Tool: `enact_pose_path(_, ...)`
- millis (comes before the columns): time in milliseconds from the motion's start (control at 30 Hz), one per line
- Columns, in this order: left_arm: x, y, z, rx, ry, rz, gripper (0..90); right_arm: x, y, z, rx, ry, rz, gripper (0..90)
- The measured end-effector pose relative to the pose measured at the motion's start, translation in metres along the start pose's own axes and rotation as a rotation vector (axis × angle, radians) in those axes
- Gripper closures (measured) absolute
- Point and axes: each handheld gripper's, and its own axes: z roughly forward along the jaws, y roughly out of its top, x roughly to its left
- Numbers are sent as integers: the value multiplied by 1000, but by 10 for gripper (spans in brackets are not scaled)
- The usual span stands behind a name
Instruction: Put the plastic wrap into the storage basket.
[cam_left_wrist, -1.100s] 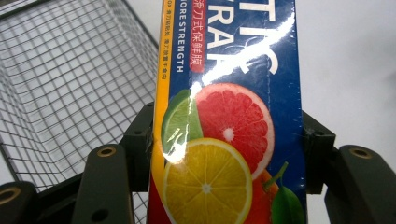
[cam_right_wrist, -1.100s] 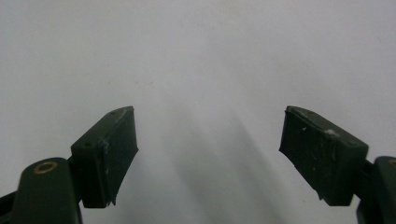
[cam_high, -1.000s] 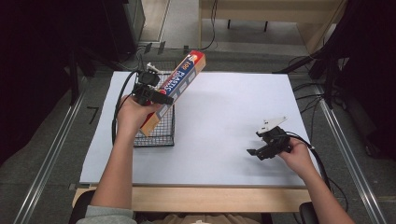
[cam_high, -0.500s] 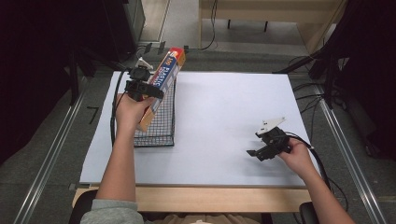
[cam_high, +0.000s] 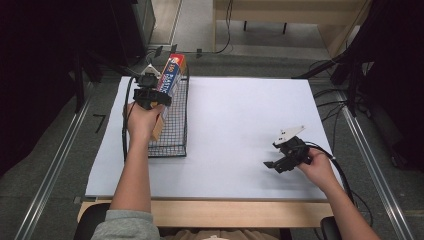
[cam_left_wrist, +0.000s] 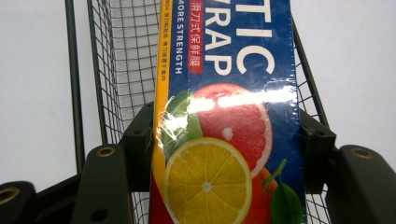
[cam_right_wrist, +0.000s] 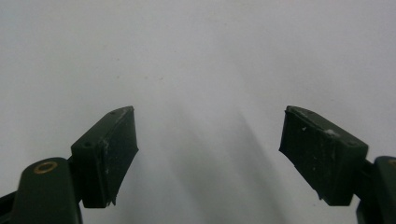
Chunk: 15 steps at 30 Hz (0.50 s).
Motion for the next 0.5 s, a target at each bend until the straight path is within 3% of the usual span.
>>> enact_pose_path(167, -3, 0, 11, 29, 21, -12, 391, 0, 0, 0, 2, 0, -2, 192)
enact_pose_path(267, -4, -1, 18, 48, 11, 9, 390, 1, 0, 0, 5, 3, -7, 193)
enact_pose_path(500, -4, -6, 31, 83, 7, -11, 389, 2, 1, 1, 4, 9, -20, 192)
